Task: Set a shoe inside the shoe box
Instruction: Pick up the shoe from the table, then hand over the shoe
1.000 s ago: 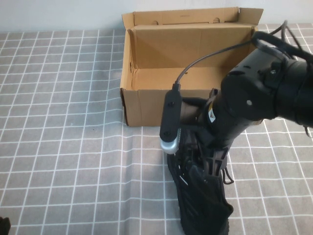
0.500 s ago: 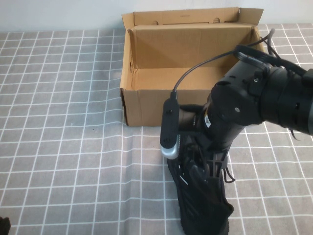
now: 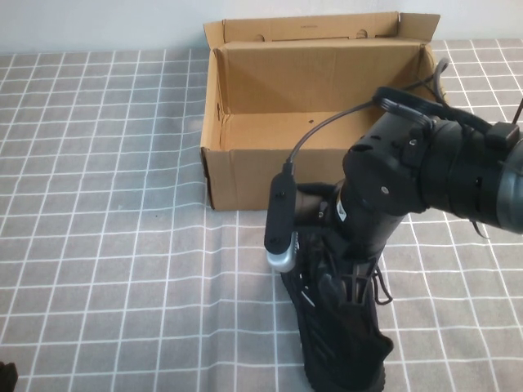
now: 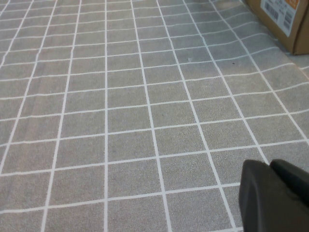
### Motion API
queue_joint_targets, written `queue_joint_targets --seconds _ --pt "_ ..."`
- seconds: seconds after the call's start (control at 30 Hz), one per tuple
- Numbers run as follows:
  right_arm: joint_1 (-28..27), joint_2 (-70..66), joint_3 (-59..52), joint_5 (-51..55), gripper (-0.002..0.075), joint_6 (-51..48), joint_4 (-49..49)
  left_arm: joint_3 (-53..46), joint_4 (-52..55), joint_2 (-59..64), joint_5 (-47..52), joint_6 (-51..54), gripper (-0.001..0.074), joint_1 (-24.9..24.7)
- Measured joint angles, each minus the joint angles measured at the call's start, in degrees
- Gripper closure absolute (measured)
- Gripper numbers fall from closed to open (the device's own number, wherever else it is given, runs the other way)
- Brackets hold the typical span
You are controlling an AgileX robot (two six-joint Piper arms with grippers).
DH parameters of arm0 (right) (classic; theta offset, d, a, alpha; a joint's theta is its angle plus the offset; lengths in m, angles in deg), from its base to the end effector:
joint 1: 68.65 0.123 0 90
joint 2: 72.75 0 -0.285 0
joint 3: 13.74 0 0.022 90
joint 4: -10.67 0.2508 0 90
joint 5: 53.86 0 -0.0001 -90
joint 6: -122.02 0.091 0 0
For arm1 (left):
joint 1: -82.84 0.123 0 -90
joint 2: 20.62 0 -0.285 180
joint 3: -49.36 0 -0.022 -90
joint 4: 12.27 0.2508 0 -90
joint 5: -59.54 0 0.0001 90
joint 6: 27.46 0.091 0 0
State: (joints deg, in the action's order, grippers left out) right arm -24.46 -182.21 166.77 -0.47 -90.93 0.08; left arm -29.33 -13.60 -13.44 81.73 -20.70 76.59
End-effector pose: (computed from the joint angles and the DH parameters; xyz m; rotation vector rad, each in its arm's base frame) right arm 0.2727 0.2463 0.2455 -1.8486 2.1211 -0.1894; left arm 0.0519 -0.0065 0.1703 0.1995 1.8754 -0.0169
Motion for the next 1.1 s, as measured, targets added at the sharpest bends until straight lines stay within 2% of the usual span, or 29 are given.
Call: queue_joint_targets --seconds 0.07,0.17,0.33,0.8,1.1 --pt "0.00 0.00 0.00 0.47 0.0683 1.01 0.00 0.00 0.00 0.00 0.00 0.00 0.0736 0.00" --pt "0.00 0.00 0.00 0.98 0.0714 3.33 0.10 0.00 0.00 0.00 0.00 0.00 0.0736 0.00" --pt "0.00 3.95 0.00 2.97 0.0719 5.42 0.93 0.00 0.00 0.00 0.00 0.00 0.0736 0.00" --pt "0.00 30.07 0.00 5.55 0.0719 5.68 4.24 0.00 0.00 0.00 0.00 0.00 0.0736 0.00" --pt "0.00 32.04 0.00 3.91 0.0719 5.60 4.33 0.00 0.00 0.00 0.00 0.00 0.0736 0.00"
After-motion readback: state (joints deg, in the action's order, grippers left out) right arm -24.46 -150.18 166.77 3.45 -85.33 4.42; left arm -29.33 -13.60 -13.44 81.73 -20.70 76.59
